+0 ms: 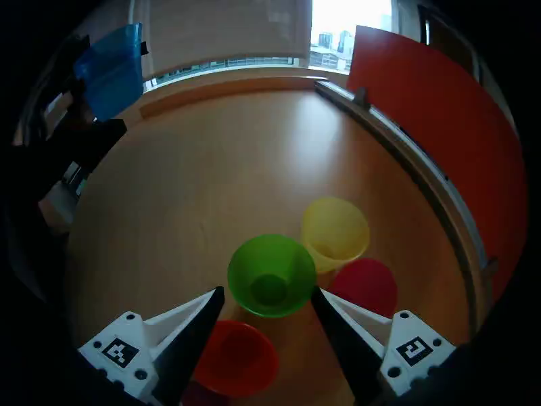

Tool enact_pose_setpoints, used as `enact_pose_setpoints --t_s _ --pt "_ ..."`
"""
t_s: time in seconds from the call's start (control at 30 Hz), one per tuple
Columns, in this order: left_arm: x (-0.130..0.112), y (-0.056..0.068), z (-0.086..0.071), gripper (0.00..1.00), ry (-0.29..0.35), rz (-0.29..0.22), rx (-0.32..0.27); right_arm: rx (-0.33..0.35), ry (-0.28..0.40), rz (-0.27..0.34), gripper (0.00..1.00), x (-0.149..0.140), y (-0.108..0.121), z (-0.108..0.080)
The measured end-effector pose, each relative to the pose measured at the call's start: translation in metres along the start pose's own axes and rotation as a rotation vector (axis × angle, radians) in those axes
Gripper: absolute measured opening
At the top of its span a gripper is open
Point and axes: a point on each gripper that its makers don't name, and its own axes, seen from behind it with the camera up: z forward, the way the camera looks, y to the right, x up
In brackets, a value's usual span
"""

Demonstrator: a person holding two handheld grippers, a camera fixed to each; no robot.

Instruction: Pour water

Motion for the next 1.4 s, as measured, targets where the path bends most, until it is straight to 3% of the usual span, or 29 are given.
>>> enact_pose_setpoints --t_s 1.03,1.4 --pt "-0.011 -0.007 -0.003 0.82 -0.005 -0.010 0.007 0.003 -0.049 0.002 1.00 0.010 -0.001 0.016" --pt "-0.014 -0.009 -0.004 0.82 -0.011 -0.012 0.012 0.001 -0.041 0.027 0.94 0.011 0.002 0.018"
